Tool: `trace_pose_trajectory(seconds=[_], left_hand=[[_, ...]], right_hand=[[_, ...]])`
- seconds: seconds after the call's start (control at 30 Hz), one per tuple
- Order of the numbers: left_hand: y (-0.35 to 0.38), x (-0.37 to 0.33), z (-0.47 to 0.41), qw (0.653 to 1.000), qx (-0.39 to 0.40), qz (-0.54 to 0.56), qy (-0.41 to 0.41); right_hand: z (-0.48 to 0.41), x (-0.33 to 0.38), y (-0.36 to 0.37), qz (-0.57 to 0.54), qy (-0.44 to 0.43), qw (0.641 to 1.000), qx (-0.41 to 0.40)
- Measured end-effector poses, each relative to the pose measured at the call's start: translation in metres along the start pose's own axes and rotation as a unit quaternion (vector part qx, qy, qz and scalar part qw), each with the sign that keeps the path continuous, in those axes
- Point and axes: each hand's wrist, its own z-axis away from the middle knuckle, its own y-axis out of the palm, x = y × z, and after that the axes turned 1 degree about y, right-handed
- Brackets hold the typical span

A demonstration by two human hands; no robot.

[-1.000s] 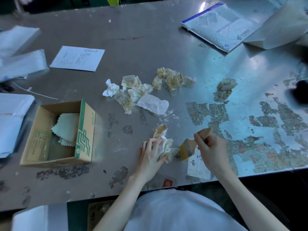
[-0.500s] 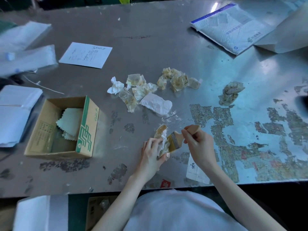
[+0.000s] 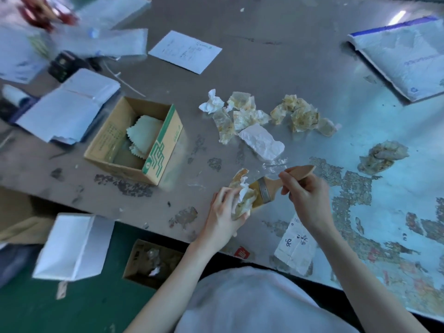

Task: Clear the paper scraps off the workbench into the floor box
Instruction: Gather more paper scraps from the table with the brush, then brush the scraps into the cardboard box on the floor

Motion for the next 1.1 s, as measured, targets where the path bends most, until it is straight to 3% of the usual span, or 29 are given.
trace_pose_trajectory(seconds=[0.47,0.77,1.1], left_hand=[[-0.061,0.03,0.098,0.984,-0.153,-0.028,-0.085],[-0.113,0.071,0.219,0.944,-0.257,-0.01,-0.207],[-0.15,0.114,0.295,0.91,-0.294,0.008,-0.293]], right_hand=[[0.041,0.031,0.097,0.019,-0.086,0.983,0.161],[0.127,0.052,0.206,0.027,-0.139,0.946,0.291],[0.188,0.058,0.29,0.042,-0.147,0.919,0.362]])
